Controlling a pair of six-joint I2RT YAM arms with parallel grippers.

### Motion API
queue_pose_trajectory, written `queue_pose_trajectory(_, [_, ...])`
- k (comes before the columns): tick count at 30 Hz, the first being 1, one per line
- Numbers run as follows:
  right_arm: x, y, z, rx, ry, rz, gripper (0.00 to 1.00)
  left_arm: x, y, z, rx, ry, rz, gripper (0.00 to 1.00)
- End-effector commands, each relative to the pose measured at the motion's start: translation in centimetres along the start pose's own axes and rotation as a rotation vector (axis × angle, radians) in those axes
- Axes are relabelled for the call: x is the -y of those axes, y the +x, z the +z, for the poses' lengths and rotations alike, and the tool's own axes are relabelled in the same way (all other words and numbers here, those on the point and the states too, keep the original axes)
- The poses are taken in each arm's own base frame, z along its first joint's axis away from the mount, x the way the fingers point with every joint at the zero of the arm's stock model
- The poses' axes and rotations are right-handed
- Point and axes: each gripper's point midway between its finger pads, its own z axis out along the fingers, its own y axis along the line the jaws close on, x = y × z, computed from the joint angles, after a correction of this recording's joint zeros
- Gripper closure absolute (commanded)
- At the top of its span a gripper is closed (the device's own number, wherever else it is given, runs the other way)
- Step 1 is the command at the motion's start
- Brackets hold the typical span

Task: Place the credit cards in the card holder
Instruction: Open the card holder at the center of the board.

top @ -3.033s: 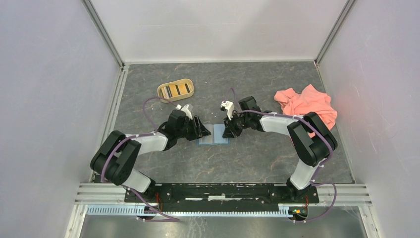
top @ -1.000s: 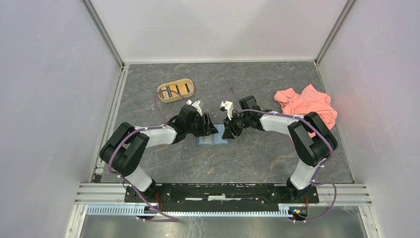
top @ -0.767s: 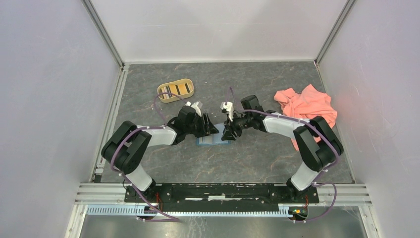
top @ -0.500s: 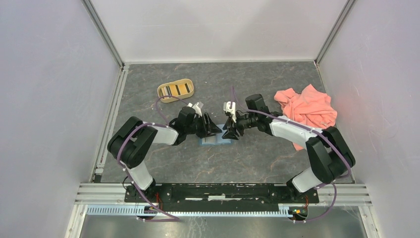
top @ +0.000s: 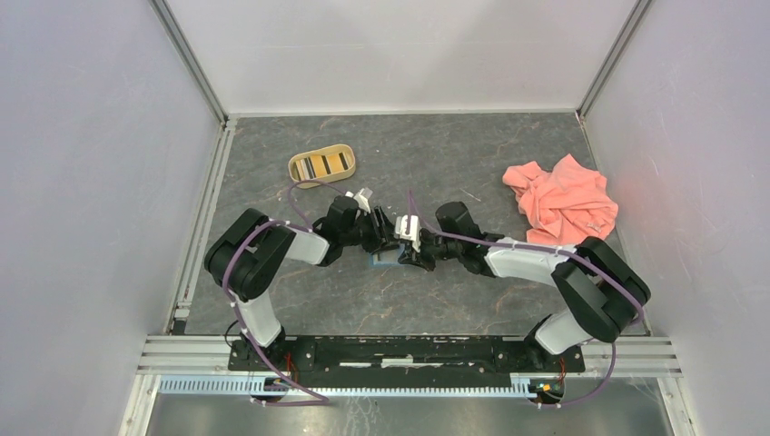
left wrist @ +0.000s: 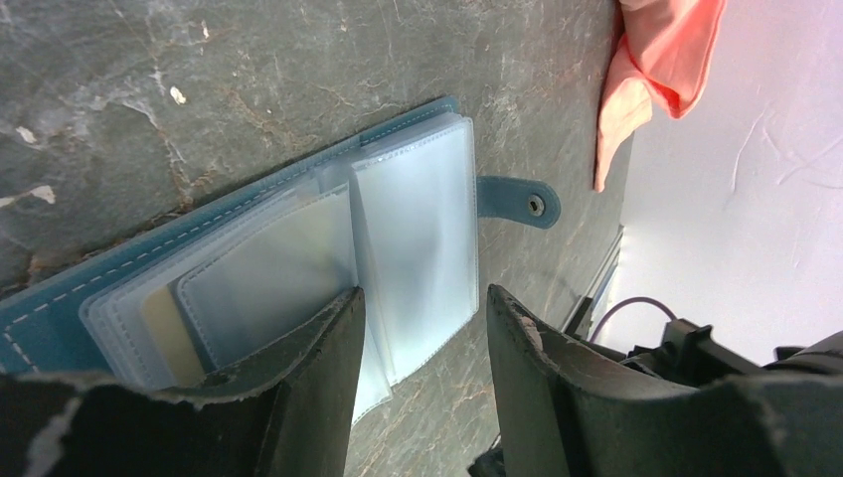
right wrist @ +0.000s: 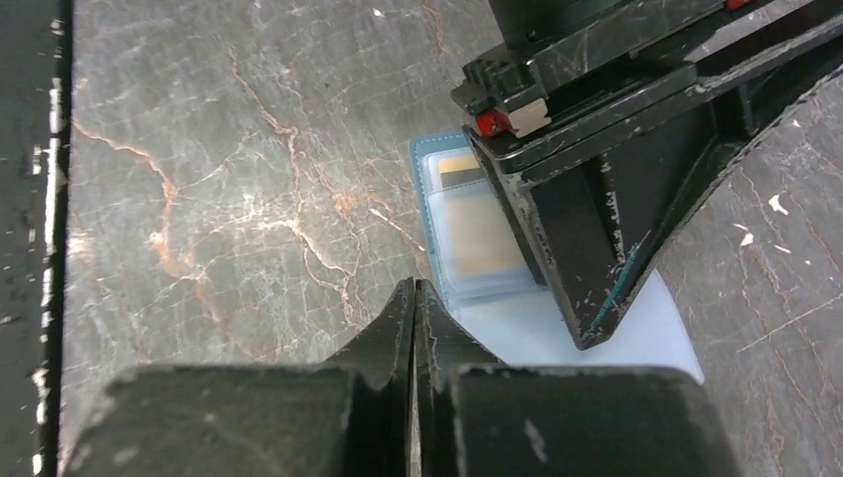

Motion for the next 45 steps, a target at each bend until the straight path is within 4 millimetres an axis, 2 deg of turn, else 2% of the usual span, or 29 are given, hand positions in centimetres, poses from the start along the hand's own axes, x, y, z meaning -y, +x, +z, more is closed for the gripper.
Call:
queue_pose_trajectory(1, [2.9, -1.4, 0.4, 0.035, 0.206, -0.116, 1.00, 0.0, 0.0, 0.5, -0.011, 0.006, -0.054, 0.44])
queue_pose_trajectory(9, [4.2, -0.7, 2.1, -0.072, 0.279, -0.187, 1.00, 0.0, -0.2, 0.3, -0.008, 0.005, -0.056, 0.44])
queue_pose_trajectory(12, [3.7, 0.2, 2.6, -0.119, 0.270, -0.207, 1.00, 0.2, -0.3, 0.3, -0.005, 0.008, -0.055, 0.44])
queue_pose_trajectory(18, [4.2, 2.5, 3.1, -0.250, 0.258, -0.203, 1.00, 1.3, -1.4, -0.3, 0.022, 0.025, -0.030, 0.43])
queue_pose_trajectory(23, [4.2, 3.7, 2.9, -0.305, 0.234, -0.214, 1.00, 3.5, -3.6, -1.7, 0.086, 0.041, 0.036, 0.39])
queue_pose_trajectory(26, [4.3, 3.9, 2.7, -0.306, 0.233, -0.203, 1.00, 4.8, -5.2, -3.5, 0.159, 0.040, 0.097, 0.37])
queue_pose_trajectory(28, [4.4, 3.8, 2.7, -0.302, 0.232, -0.196, 1.00, 5.0, -5.8, -4.7, 0.199, 0.012, 0.129, 0.34])
queue_pose_trajectory(33, [4.5, 3.6, 2.6, -0.277, 0.220, -0.147, 1.00, 3.7, -5.0, -6.5, 0.227, -0.058, 0.134, 0.32])
queue_pose_trajectory(39, [4.7, 3.8, 2.5, -0.257, 0.205, -0.082, 1.00, 1.2, -3.4, -7.2, 0.229, -0.110, 0.069, 0.35])
queue_pose_trajectory(45, [4.9, 3.9, 2.3, -0.234, 0.195, -0.018, 1.00, 0.7, -2.6, -7.2, 0.222, -0.101, 0.017, 0.39])
